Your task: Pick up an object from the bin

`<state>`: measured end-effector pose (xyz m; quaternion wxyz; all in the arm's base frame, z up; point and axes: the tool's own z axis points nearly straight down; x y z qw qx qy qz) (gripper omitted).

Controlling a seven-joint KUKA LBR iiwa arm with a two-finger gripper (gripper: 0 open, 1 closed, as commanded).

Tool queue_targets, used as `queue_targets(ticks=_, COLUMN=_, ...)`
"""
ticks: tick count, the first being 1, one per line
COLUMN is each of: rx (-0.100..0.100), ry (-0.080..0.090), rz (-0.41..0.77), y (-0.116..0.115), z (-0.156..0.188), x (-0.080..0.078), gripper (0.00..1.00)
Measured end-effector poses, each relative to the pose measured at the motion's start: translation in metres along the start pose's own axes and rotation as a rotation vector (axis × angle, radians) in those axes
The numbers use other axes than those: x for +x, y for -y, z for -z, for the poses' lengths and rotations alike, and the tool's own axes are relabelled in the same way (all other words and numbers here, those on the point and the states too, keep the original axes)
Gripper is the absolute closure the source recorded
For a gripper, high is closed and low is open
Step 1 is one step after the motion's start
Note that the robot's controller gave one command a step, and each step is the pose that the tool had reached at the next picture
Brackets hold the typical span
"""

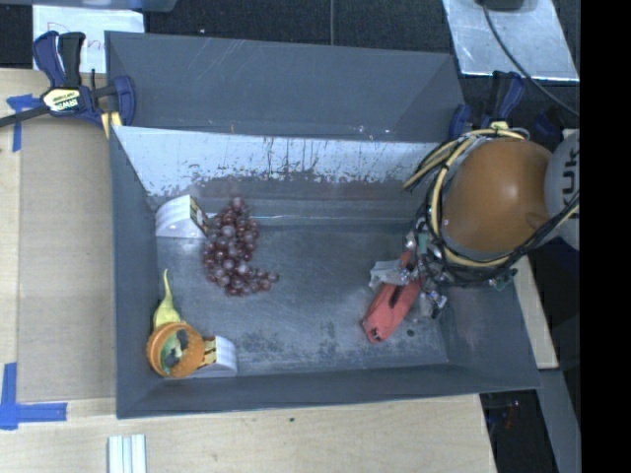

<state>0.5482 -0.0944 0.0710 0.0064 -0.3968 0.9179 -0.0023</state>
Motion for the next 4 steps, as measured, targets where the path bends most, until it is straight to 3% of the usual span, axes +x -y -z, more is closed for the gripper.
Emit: queue_targets(ticks=4, rx=-0.005, ry=-0.001, rz=-0.005, y=-0.001, z=0.085, x=0.0, gripper=1.0)
